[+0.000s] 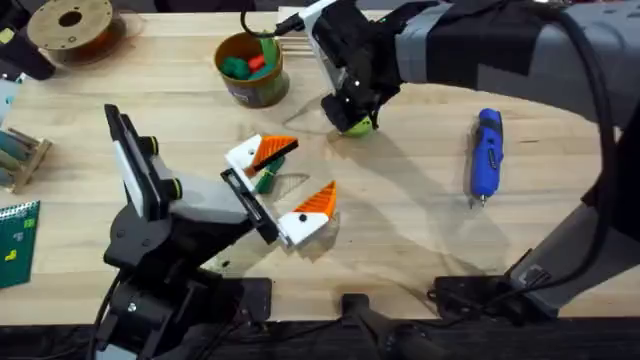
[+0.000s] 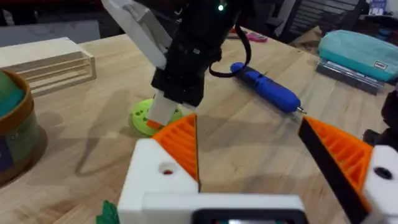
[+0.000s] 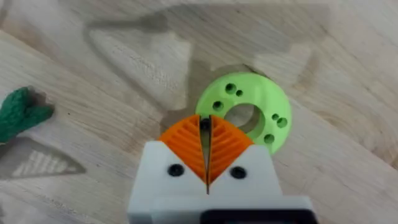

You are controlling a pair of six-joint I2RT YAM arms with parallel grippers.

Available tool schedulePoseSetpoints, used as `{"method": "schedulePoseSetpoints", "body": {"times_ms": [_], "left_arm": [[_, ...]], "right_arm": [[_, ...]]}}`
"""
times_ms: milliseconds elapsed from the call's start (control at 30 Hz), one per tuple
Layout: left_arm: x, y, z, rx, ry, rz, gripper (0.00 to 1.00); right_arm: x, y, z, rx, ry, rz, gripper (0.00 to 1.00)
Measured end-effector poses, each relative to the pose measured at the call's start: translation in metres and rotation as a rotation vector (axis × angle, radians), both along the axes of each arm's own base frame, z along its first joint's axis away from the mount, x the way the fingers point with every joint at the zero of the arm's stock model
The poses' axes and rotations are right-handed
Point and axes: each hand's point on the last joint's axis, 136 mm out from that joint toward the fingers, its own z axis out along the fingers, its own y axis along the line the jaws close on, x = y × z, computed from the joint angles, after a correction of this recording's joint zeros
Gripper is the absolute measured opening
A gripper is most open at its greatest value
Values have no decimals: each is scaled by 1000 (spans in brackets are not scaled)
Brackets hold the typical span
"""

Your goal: Pick up the gripper from the table and insert it into the empty holder that is missing its gripper. Then pick up a screw, insert it into the mounting hole, and use the screwdriver to tighten it. Finally, clean up the table by picking up the vegetable and placing it into the bucket.

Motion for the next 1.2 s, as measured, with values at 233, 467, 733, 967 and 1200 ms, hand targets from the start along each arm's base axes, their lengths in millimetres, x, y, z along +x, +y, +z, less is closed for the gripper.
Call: {"method": "schedulePoseSetpoints", "body": {"times_ms": [233, 467, 733, 967, 1200], "left_arm": [[0, 0, 0, 0, 0, 0, 987], [0, 0, 0, 0, 0, 0, 987], [0, 0, 0, 0, 0, 0, 987], [0, 0, 0, 0, 0, 0, 987], [0, 0, 0, 0, 0, 0, 987]], "right_arm": [[-1, -1, 21, 26, -29, 0, 8], [-5, -4, 69, 80, -102, 2, 8], [-28, -17, 97, 36, -34, 21, 8], [-39, 23, 164, 171, -68, 151, 8], [-74, 53, 181, 218, -27, 264, 7]]}}
